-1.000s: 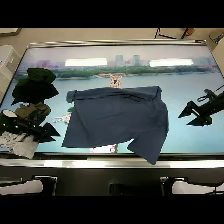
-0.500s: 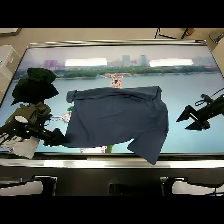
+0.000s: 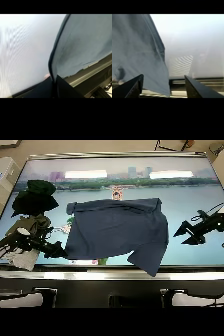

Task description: Fold the clothes and pants, and hang the long-sleeved shirts on hangers.

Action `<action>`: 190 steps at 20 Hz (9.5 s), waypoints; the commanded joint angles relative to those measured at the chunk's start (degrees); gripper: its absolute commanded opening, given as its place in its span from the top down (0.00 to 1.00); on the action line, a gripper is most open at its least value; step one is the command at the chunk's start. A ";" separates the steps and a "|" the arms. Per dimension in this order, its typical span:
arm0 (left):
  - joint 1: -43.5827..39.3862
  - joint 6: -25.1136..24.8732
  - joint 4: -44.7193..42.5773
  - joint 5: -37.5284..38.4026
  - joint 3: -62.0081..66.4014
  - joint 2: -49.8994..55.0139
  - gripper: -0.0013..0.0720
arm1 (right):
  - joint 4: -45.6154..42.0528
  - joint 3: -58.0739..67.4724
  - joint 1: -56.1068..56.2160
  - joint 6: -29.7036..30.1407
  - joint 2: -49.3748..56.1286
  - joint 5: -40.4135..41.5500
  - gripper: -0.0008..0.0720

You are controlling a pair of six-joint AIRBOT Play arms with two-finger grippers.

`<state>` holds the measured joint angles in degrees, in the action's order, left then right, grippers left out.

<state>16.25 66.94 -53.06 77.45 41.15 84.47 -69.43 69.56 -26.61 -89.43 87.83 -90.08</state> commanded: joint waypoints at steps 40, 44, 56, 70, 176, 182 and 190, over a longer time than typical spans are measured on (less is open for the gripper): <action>0.48 12.07 0.37 -12.85 73.59 -35.21 0.96 | -2.12 51.87 7.82 0.76 -37.66 16.39 0.93; -3.74 12.94 0.33 -3.32 57.88 -25.09 0.95 | 3.39 40.96 8.79 -1.88 -23.04 -8.74 0.93; -7.08 12.52 4.28 -23.17 38.27 12.50 0.95 | 3.87 19.02 22.47 -4.24 13.97 38.66 0.93; -7.89 9.33 4.87 -19.04 53.70 20.85 0.95 | 5.27 27.63 18.60 -7.34 16.87 36.70 0.93; 1.01 14.71 0.85 16.06 51.84 21.68 0.07 | 13.94 25.35 6.21 1.79 15.63 5.79 0.04; 3.19 15.23 0.90 15.98 51.95 10.73 0.07 | 9.18 21.49 -5.38 3.85 18.53 0.33 0.01; -4.85 19.63 1.05 16.00 51.95 4.50 0.07 | 20.33 20.52 -2.78 11.61 26.91 1.99 0.01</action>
<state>14.09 84.71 -52.07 93.47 93.03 90.59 -53.08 90.32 -30.22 -80.97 111.96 -88.73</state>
